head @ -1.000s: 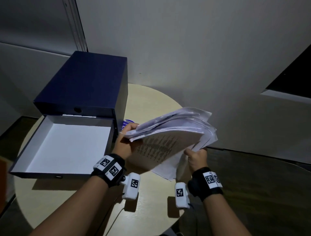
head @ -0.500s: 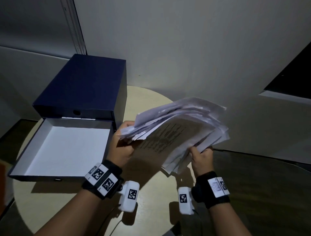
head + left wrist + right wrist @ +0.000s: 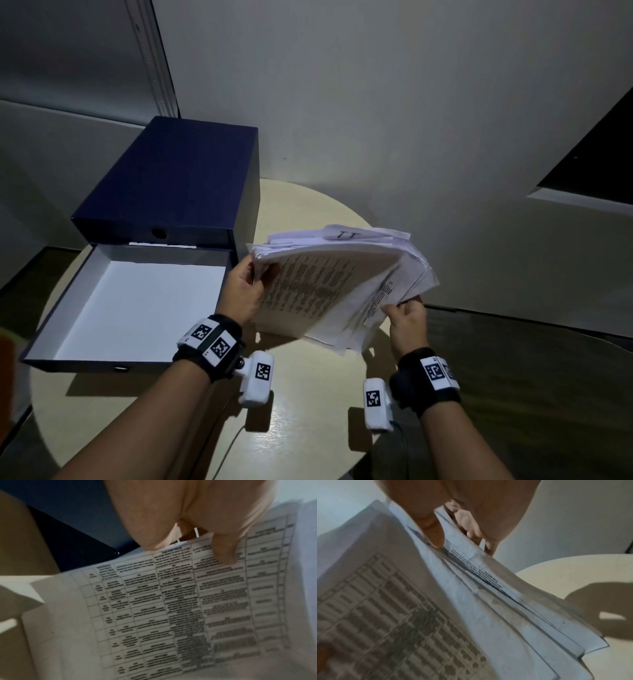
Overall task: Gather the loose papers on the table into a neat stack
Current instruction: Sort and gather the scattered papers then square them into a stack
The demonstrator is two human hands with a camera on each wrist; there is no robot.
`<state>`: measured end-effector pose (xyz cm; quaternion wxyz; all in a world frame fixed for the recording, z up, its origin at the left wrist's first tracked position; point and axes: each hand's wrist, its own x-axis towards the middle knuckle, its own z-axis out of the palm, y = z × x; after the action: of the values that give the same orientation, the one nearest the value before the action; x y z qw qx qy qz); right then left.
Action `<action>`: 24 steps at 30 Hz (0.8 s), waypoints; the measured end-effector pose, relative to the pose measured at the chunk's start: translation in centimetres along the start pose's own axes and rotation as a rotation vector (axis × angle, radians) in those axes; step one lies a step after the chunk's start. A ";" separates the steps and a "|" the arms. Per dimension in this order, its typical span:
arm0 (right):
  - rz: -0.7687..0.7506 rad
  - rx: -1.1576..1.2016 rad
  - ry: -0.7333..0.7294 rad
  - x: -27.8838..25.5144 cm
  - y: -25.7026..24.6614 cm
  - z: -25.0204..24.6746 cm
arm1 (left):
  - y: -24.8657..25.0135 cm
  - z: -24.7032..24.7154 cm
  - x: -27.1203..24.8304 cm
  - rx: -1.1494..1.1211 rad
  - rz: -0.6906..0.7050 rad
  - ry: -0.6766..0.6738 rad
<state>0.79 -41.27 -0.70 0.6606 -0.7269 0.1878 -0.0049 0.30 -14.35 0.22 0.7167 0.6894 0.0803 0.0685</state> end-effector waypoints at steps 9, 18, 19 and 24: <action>-0.057 0.006 -0.005 0.1 -0.4 1.8 | -0.2 0.8 0.4 0.045 -0.039 -0.067; -0.157 -0.010 -0.032 -0.7 -1.8 1.5 | 0.9 1.3 -1.1 -0.023 0.046 0.047; -0.145 -0.059 -0.055 -0.8 -1.2 1.3 | 0.5 1.0 -1.3 -0.014 0.064 0.029; -0.055 -0.104 -0.037 -0.1 0.4 1.3 | -0.3 1.2 -1.6 -0.020 0.144 -0.015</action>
<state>0.92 -40.03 -1.28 0.6247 -0.7652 0.1554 0.0002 -1.02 -15.91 -0.05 0.7173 0.6867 0.0242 0.1155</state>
